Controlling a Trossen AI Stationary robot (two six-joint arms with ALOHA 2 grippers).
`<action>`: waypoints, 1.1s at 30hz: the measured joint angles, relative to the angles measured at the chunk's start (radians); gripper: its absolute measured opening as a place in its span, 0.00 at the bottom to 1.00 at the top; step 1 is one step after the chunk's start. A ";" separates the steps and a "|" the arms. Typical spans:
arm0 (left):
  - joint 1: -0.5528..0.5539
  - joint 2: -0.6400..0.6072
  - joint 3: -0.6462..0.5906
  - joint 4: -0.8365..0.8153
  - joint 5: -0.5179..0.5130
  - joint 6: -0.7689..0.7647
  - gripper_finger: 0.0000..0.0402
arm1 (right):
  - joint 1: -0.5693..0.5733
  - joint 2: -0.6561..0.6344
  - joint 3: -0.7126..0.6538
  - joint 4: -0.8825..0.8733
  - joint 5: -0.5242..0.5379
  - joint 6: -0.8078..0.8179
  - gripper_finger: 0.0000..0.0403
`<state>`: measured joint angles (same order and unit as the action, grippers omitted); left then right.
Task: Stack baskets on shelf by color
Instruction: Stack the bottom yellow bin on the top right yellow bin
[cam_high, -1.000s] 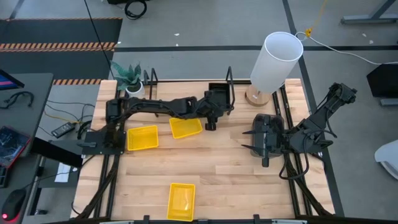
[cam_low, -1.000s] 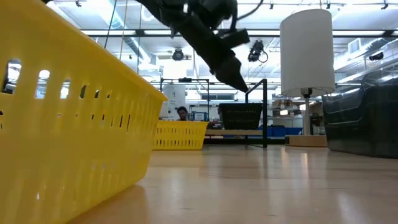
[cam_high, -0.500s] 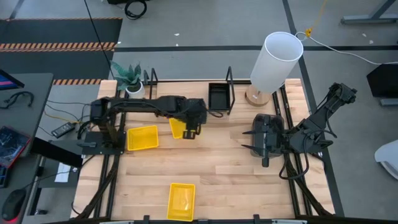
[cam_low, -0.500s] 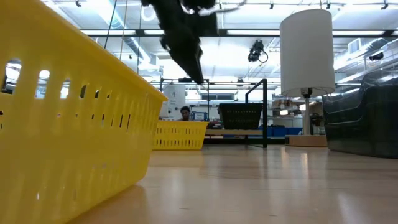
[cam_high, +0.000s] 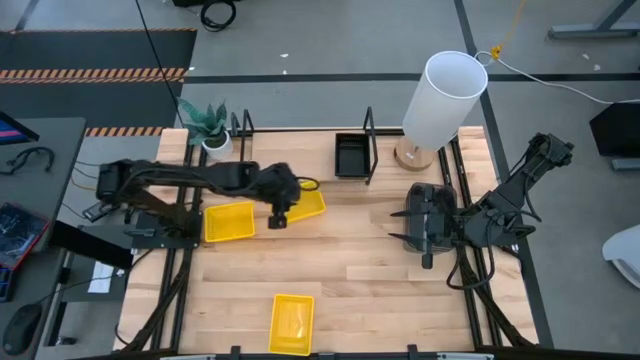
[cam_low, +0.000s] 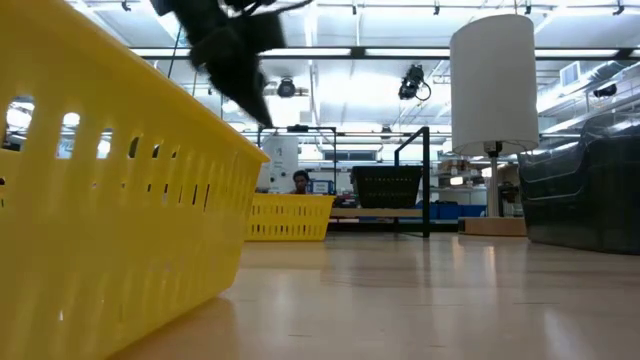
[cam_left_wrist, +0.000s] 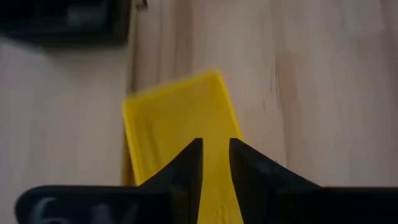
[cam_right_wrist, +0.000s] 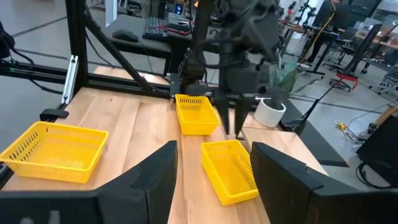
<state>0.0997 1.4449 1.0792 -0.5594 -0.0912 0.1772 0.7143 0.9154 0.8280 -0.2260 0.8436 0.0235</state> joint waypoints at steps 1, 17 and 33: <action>-0.004 -0.018 -0.033 0.000 0.002 -0.021 0.20 | 0.000 0.000 0.000 0.000 0.000 0.000 0.51; -0.369 -0.030 -0.199 0.125 0.126 -0.590 0.21 | 0.000 0.000 0.000 0.009 0.000 0.000 0.51; -0.587 0.252 0.127 0.073 0.013 -0.714 0.24 | -0.017 0.001 0.000 0.014 0.000 0.000 0.51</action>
<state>-0.4876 1.6973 1.2058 -0.4860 -0.0782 -0.5372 0.6971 0.9161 0.8280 -0.2119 0.8436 0.0238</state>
